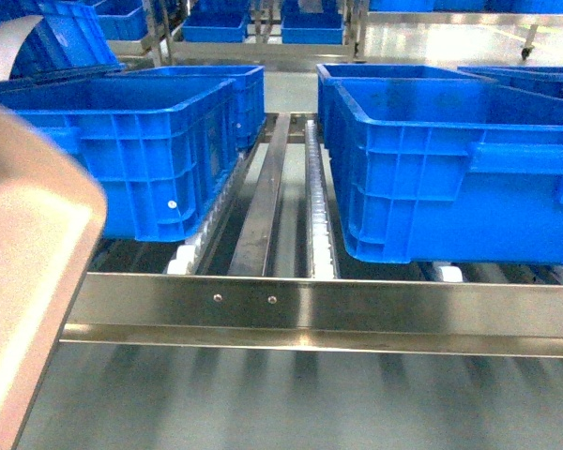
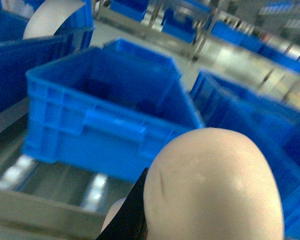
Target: Place part in tray to right shelf
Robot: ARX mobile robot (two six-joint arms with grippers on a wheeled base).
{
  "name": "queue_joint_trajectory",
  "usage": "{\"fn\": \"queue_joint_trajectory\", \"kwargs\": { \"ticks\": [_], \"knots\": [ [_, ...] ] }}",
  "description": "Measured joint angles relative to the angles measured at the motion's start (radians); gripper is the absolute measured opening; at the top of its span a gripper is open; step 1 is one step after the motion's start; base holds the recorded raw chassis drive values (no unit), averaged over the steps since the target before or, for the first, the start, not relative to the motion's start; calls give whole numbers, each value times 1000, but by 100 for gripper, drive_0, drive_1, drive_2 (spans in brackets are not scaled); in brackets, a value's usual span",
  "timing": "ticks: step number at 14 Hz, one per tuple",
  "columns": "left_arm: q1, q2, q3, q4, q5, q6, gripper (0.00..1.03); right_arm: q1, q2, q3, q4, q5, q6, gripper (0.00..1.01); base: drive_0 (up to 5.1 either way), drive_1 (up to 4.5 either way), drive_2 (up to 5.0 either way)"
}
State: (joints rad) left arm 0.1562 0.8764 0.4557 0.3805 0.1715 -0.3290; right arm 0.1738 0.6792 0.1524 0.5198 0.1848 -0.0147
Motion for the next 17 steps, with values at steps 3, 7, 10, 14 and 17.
{"fn": "queue_joint_trajectory", "kwargs": {
  "ticks": [3,7,10,14,17],
  "knots": [
    [-39,-114,-134,72,-61,272,16,-52,-101,-50,-45,-60,3,18,0,0,0],
    [-134,-212,-280,55,-168,316,16,-181,-219,-97,-124,-173,7,2,0,0,0],
    [-154,-350,-354,29,-174,315,16,-174,-319,-140,-171,-185,7,2,0,0,0],
    [-156,-460,-398,-32,-172,315,16,-174,-420,-140,-264,-185,7,2,0,0,0],
    [-156,-536,-422,-91,-172,315,16,-174,-480,-140,-322,-185,7,2,0,0,0]
  ]
}}
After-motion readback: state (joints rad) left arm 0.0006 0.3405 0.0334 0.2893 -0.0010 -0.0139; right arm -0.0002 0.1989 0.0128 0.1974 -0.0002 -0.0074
